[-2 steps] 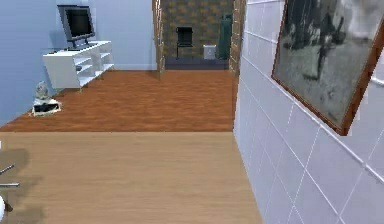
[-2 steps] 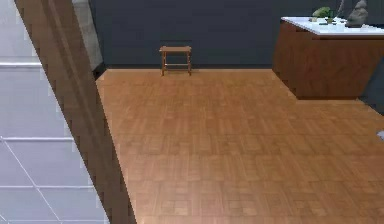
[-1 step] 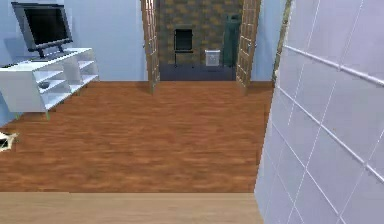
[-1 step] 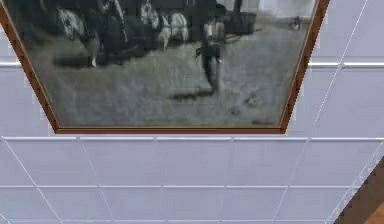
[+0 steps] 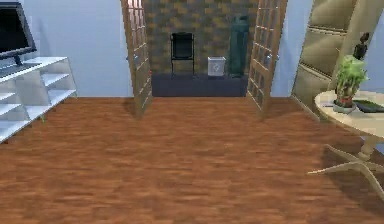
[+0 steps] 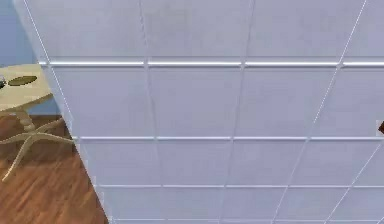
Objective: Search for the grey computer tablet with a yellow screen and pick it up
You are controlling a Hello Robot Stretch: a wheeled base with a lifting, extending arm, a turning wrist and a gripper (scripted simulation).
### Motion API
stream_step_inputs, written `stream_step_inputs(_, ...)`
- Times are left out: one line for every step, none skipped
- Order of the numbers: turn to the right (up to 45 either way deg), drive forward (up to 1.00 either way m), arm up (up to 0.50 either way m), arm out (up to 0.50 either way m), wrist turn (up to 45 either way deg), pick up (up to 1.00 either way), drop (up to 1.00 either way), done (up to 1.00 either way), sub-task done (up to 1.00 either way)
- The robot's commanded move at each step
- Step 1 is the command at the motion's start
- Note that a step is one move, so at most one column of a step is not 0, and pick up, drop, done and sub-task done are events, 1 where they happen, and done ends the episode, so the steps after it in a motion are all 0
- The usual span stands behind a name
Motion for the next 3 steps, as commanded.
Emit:
stream_step_inputs(0.0, 0.5, 0.0, 0.0, 0.0, 0.0, 0.0, 0.0, 0.0)
stream_step_inputs(45.0, 0.0, 0.0, 0.0, 0.0, 0.0, 0.0, 0.0, 0.0)
stream_step_inputs(15.0, 0.0, 0.0, 0.0, 0.0, 0.0, 0.0, 0.0, 0.0)
